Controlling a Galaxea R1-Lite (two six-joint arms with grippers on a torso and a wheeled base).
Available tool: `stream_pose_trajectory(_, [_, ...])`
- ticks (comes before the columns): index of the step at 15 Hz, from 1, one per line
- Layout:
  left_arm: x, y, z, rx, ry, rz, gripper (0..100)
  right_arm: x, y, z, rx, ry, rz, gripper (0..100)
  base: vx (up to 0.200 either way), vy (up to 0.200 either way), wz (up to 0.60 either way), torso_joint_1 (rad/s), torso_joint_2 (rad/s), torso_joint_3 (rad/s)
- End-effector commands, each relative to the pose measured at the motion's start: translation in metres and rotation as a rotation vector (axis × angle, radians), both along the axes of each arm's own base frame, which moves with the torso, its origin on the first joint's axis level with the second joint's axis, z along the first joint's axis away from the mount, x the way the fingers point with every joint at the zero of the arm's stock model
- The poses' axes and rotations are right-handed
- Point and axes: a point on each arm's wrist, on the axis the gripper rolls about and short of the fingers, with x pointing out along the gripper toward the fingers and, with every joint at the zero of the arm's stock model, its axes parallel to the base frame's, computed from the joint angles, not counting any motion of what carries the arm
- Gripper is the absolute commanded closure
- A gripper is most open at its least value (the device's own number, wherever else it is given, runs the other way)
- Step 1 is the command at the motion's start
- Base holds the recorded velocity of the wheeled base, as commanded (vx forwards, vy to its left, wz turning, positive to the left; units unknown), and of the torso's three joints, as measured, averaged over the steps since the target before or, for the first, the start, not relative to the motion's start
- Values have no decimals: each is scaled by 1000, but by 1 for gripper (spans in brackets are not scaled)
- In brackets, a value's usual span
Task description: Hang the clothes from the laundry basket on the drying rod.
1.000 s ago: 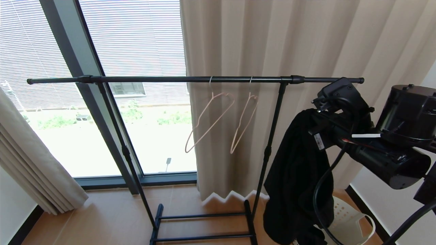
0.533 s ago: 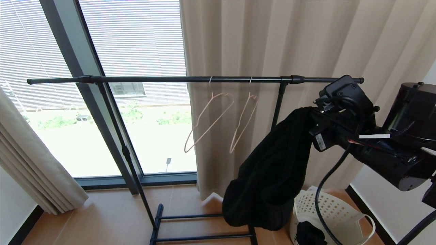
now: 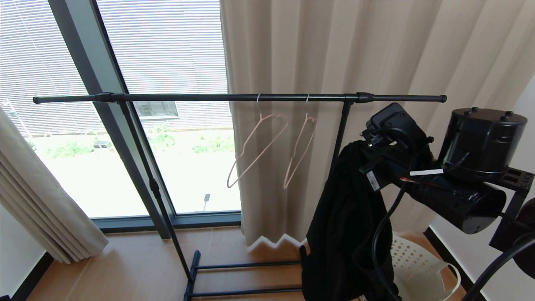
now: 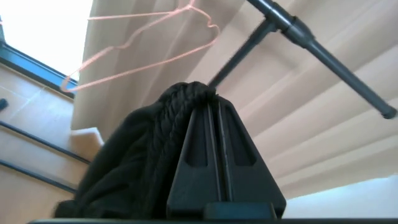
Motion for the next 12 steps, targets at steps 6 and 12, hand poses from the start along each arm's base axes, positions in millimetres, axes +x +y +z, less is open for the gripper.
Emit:
stream_pose_trajectory(6, [44,-24,24,-278,299,-235,0,-3,11,19,120,79,11,100,0,0,0,0,0,0])
stream_pose_trajectory(12, [45,-30,21,-258,349,-293,0,-17,29,34,261,334,118,100,0,0,0,0,0,0])
